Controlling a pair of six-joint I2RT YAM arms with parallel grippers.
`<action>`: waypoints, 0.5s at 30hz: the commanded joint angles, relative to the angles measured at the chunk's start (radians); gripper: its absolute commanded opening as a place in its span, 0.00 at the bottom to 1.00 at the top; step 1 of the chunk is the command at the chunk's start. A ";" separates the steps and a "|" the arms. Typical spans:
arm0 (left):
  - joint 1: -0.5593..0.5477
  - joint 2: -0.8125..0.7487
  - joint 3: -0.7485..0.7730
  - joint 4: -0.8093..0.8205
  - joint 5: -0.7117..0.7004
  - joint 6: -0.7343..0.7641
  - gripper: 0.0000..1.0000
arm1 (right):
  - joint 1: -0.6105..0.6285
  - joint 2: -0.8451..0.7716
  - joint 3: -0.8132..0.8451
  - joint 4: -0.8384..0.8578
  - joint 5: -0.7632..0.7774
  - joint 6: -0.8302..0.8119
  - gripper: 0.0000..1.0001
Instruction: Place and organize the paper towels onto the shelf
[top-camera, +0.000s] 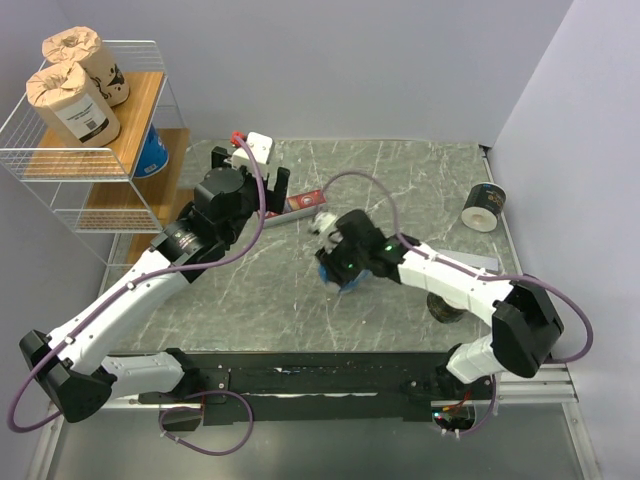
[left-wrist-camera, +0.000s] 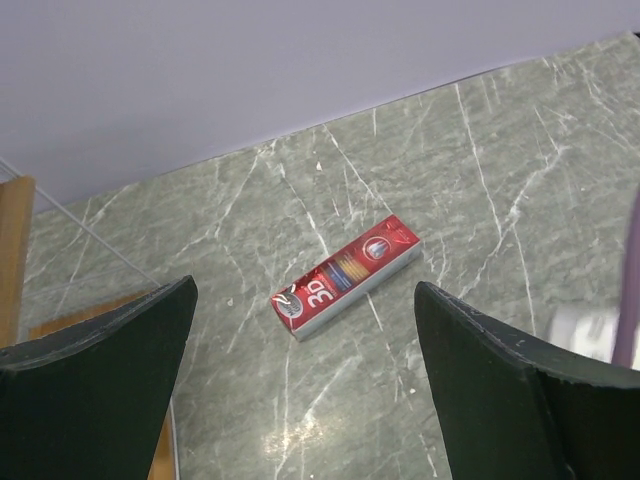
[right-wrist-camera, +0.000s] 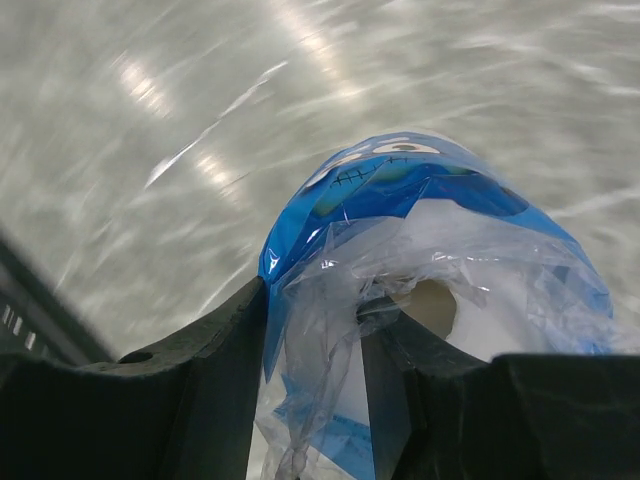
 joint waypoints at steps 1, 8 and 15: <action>-0.003 -0.010 0.000 0.050 -0.046 -0.052 0.97 | 0.115 0.010 0.078 -0.064 0.018 -0.098 0.40; -0.003 0.010 0.029 0.015 -0.018 -0.088 0.96 | 0.162 0.001 0.123 -0.074 0.045 -0.079 0.64; -0.004 -0.033 0.052 -0.114 0.193 -0.101 0.96 | 0.157 -0.243 0.117 -0.019 -0.050 -0.033 0.80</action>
